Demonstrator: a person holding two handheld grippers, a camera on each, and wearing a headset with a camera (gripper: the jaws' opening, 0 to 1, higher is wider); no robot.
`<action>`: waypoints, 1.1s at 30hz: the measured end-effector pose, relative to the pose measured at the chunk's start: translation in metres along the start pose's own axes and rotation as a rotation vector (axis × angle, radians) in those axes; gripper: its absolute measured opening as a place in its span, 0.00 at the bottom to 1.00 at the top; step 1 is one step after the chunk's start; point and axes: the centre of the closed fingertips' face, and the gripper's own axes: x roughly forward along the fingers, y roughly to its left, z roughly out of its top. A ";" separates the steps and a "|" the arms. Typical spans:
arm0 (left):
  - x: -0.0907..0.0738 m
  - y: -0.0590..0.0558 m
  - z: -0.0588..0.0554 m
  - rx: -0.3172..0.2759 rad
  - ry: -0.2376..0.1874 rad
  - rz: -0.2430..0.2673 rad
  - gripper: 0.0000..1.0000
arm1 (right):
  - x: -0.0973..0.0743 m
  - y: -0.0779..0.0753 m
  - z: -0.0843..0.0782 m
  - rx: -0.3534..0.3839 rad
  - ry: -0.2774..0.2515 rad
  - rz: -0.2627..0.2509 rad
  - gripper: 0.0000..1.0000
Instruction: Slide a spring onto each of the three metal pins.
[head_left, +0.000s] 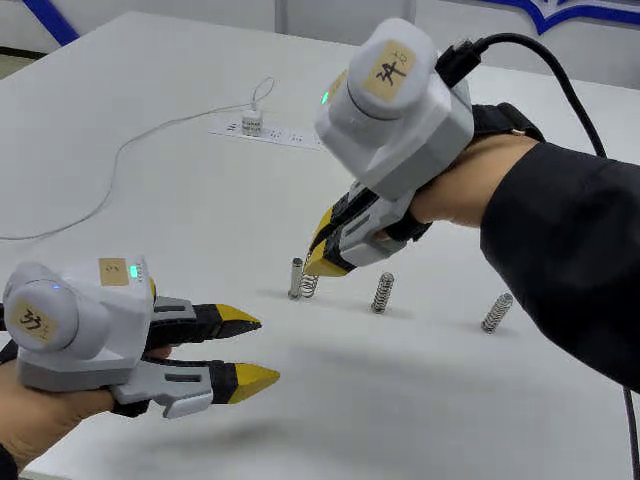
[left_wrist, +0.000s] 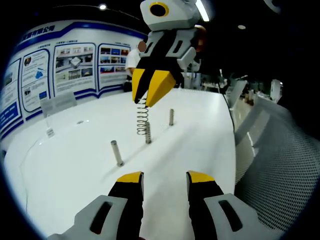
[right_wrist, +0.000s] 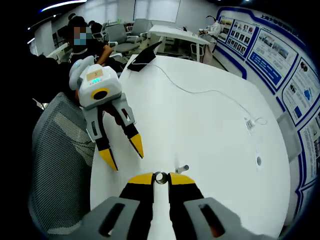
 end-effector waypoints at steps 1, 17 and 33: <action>0.000 0.000 0.000 -0.002 -0.001 0.002 0.35 | 0.000 -0.003 0.001 0.002 0.000 -0.004 0.11; -0.002 0.003 -0.005 -0.027 -0.004 0.013 0.39 | 0.020 -0.042 0.001 0.024 0.016 -0.091 0.11; -0.002 0.004 -0.012 -0.047 0.010 0.015 0.42 | 0.038 -0.047 -0.004 0.049 0.040 -0.072 0.11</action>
